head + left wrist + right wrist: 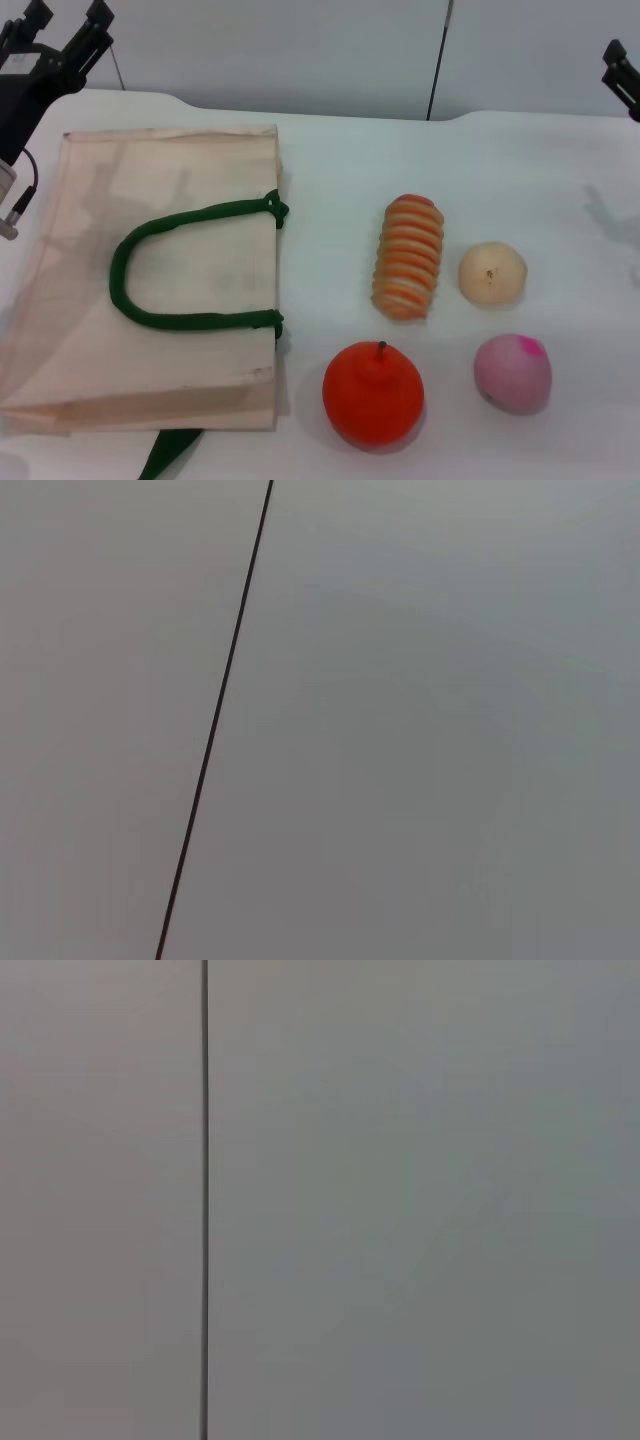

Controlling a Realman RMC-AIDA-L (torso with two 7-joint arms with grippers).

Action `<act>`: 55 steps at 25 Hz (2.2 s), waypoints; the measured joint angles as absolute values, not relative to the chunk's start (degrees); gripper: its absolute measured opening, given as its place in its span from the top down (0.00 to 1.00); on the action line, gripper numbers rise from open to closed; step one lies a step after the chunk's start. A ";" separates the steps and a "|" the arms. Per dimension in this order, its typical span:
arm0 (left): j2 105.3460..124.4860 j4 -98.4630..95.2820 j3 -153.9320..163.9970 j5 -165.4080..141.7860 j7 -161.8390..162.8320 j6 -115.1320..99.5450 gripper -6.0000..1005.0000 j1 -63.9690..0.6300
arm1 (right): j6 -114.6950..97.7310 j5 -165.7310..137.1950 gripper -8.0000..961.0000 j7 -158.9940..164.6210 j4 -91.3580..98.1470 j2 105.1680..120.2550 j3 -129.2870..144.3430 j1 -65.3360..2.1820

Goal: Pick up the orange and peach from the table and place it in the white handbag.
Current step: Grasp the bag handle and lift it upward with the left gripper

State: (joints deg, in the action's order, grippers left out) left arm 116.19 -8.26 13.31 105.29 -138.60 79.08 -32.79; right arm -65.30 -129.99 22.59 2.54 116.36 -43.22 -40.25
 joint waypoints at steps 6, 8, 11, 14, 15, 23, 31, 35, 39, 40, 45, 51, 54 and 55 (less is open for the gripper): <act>116.19 -8.26 13.27 105.29 -138.60 79.09 0.12 -32.78 | -65.30 -129.99 0.08 22.59 2.55 116.37 -43.72 -40.25; 116.19 -8.26 13.27 105.29 -138.60 79.06 0.12 -32.78 | -65.30 -129.99 0.08 22.59 2.55 116.37 -43.72 -40.25; 116.19 -8.26 13.27 105.29 -138.58 79.06 0.12 -32.78 | -65.30 -129.99 0.08 22.59 2.55 116.37 -43.72 -40.25; 116.19 -8.26 13.27 105.29 -138.41 79.02 0.13 -32.78 | -65.30 -129.99 0.08 22.59 2.55 116.36 -43.70 -40.25; 116.19 -8.26 13.27 105.29 -138.28 78.97 0.13 -32.78 | -65.30 -129.99 0.08 22.59 2.55 116.37 -43.69 -40.25; 115.89 -8.60 14.22 103.15 -134.12 78.82 0.13 -33.17 | -65.40 -129.99 0.08 24.21 2.57 116.29 -43.88 -40.20; 115.89 -15.67 14.24 93.63 -118.32 75.40 0.14 -34.01 | -65.93 -130.64 0.08 29.95 5.51 115.59 -41.79 -40.24; 116.04 -23.06 14.24 85.28 -101.41 72.54 0.14 -34.75 | -65.95 -130.68 0.08 34.16 8.43 115.43 -38.13 -41.56; 116.07 -27.33 14.23 77.60 -91.49 70.66 0.15 -35.47 | -66.15 -130.70 0.08 37.57 10.96 115.33 -32.47 -42.48; 116.08 -28.26 14.24 75.39 -89.25 70.45 0.15 -35.78 | -66.45 -130.71 0.08 38.41 11.49 115.28 -30.66 -42.58; 116.04 -34.66 14.26 61.51 -72.99 70.49 0.15 -38.40 | -70.86 -130.72 0.08 44.83 17.33 115.28 -23.07 -43.18; 115.67 -39.67 19.73 51.63 -58.70 71.32 0.16 -39.88 | -72.23 -130.60 0.08 47.08 19.78 115.44 -21.46 -43.33; 115.26 -42.62 24.49 49.20 -51.68 71.75 0.16 -39.60 | -72.24 -130.57 0.08 47.10 20.12 115.50 -21.40 -43.32; 114.98 -43.29 25.74 48.19 -49.71 72.17 0.16 -39.52 | -72.25 -130.57 0.08 47.11 20.16 115.52 -21.34 -43.31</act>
State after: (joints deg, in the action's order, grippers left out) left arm 114.98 -43.29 25.74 48.19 -49.71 72.17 -39.52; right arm -72.25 -130.57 47.11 20.16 115.52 -21.33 -43.31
